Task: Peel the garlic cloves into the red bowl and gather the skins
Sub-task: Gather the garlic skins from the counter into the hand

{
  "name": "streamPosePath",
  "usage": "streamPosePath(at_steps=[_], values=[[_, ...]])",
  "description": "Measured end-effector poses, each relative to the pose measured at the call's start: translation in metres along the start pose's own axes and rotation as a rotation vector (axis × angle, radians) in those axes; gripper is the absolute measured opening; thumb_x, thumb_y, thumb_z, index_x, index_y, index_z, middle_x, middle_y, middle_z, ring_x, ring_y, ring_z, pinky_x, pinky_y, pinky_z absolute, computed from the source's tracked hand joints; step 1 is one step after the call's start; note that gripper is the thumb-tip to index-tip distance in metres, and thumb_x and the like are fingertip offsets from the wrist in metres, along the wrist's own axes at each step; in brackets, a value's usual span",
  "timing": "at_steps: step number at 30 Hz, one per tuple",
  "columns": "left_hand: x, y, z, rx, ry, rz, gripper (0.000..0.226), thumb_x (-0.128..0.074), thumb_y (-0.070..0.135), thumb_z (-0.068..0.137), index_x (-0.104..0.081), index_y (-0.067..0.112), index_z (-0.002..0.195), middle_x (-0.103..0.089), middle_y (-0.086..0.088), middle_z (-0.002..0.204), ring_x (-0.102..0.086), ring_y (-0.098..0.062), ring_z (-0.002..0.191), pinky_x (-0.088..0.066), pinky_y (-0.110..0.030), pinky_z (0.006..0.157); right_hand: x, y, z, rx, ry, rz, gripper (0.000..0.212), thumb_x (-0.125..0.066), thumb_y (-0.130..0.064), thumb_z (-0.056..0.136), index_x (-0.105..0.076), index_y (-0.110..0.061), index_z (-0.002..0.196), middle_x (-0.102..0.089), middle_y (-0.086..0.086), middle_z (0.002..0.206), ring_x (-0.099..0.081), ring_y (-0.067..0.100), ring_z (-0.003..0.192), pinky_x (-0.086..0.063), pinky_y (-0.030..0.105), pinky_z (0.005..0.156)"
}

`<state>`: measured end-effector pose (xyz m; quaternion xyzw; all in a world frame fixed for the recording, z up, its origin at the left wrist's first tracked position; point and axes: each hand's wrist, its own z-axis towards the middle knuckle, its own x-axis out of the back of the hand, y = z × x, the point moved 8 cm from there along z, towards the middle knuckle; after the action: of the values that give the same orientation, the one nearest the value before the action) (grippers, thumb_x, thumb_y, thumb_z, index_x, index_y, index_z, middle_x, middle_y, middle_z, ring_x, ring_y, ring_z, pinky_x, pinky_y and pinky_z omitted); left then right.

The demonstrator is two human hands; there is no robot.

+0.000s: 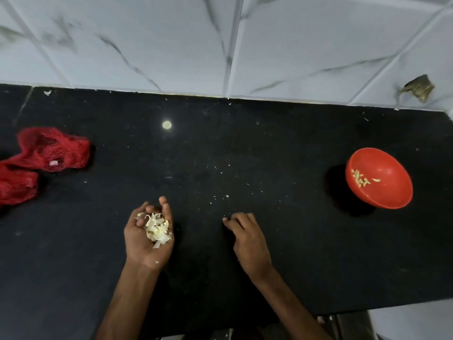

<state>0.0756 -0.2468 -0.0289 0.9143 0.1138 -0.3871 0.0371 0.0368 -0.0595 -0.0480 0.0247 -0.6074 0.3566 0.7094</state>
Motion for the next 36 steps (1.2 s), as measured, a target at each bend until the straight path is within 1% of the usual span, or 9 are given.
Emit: streamPosePath(at_steps=[3, 6, 9, 13, 17, 19, 22, 30, 36], values=[[0.003, -0.010, -0.001, -0.011, -0.007, 0.038, 0.030, -0.069, 0.000, 0.061, -0.045, 0.017, 0.054, -0.046, 0.010, 0.045, -0.073, -0.010, 0.070, -0.061, -0.027, 0.063, 0.007, 0.016, 0.016, -0.121, 0.041, 0.121, 0.034, -0.067, 0.020, 0.075, -0.069, -0.009, 0.093, -0.057, -0.001, 0.096, -0.056, 0.018, 0.090, -0.050, 0.024, 0.075], [0.010, -0.025, 0.000, 0.003, -0.009, 0.066, 0.029, -0.069, 0.002, 0.060, -0.045, 0.017, 0.055, -0.046, 0.010, 0.044, -0.073, -0.011, 0.072, -0.061, -0.027, 0.064, 0.050, 0.015, 0.028, -0.312, 0.241, 0.387, 0.017, -0.068, 0.007, 0.085, -0.071, -0.009, 0.089, -0.065, -0.004, 0.091, -0.064, 0.012, 0.087, -0.049, 0.019, 0.077], [0.022, -0.043, 0.003, 0.030, -0.008, 0.107, 0.032, -0.068, 0.005, 0.064, -0.044, 0.017, 0.046, -0.053, 0.008, 0.050, -0.073, -0.013, 0.070, -0.061, -0.028, 0.062, 0.084, -0.042, 0.031, -0.161, 0.288, 0.577, 0.008, -0.071, -0.002, 0.088, -0.074, -0.009, 0.092, -0.072, -0.003, 0.089, -0.067, 0.009, 0.085, -0.054, 0.024, 0.077], [0.037, -0.077, -0.002, 0.190, -0.037, 0.107, 0.027, -0.071, 0.009, 0.065, -0.047, 0.021, 0.063, -0.062, 0.005, 0.069, -0.073, -0.013, 0.073, -0.060, -0.030, 0.061, 0.081, -0.081, 0.007, -0.043, 0.166, 0.578, 0.029, -0.056, -0.001, 0.095, -0.073, -0.011, 0.115, -0.073, -0.003, 0.105, -0.065, 0.011, 0.100, -0.055, 0.029, 0.086], [0.040, -0.081, -0.010, 0.155, 0.030, 0.048, 0.053, -0.055, 0.014, 0.094, -0.044, 0.016, 0.042, -0.051, 0.010, 0.049, -0.072, -0.010, 0.069, -0.060, -0.027, 0.059, 0.080, -0.002, -0.007, -0.385, 0.279, 0.526, 0.036, -0.075, -0.016, 0.087, -0.067, -0.019, 0.122, -0.059, -0.010, 0.133, -0.050, 0.014, 0.128, -0.044, 0.041, 0.105], [0.039, -0.075, -0.013, 0.125, 0.038, 0.037, 0.053, -0.053, 0.015, 0.097, -0.045, 0.015, 0.045, -0.047, 0.011, 0.048, -0.072, -0.010, 0.070, -0.060, -0.027, 0.059, 0.050, 0.042, -0.006, -0.610, 0.021, 0.313, 0.074, -0.080, -0.041, 0.080, -0.047, -0.021, 0.142, -0.024, 0.001, 0.163, -0.014, 0.022, 0.152, -0.017, 0.055, 0.123], [0.035, -0.064, -0.014, 0.091, 0.032, 0.018, 0.046, -0.053, 0.013, 0.096, -0.047, 0.015, 0.050, -0.044, 0.011, 0.046, -0.072, -0.010, 0.069, -0.060, -0.028, 0.060, 0.017, 0.067, 0.006, -0.683, -0.226, 0.104, 0.115, -0.073, -0.068, 0.072, -0.011, -0.023, 0.157, 0.019, 0.002, 0.166, 0.023, 0.021, 0.151, 0.012, 0.064, 0.117], [0.021, -0.042, -0.012, 0.046, 0.021, -0.004, 0.047, -0.053, 0.012, 0.095, -0.045, 0.016, 0.049, -0.044, 0.011, 0.047, -0.072, -0.009, 0.071, -0.060, -0.028, 0.062, -0.001, 0.067, 0.045, -0.751, -0.378, 0.197, 0.127, -0.086, -0.048, 0.068, 0.002, -0.026, 0.157, 0.033, -0.002, 0.162, 0.032, 0.020, 0.148, 0.022, 0.062, 0.113], [0.003, -0.034, -0.009, 0.028, -0.002, 0.008, 0.036, -0.060, 0.009, 0.081, -0.045, 0.016, 0.049, -0.046, 0.010, 0.045, -0.072, -0.010, 0.068, -0.060, -0.028, 0.060, 0.001, 0.081, 0.072, -0.848, -0.268, 0.213, 0.121, -0.085, -0.051, 0.069, -0.004, -0.024, 0.156, 0.028, 0.001, 0.164, 0.027, 0.020, 0.150, 0.020, 0.061, 0.113]])
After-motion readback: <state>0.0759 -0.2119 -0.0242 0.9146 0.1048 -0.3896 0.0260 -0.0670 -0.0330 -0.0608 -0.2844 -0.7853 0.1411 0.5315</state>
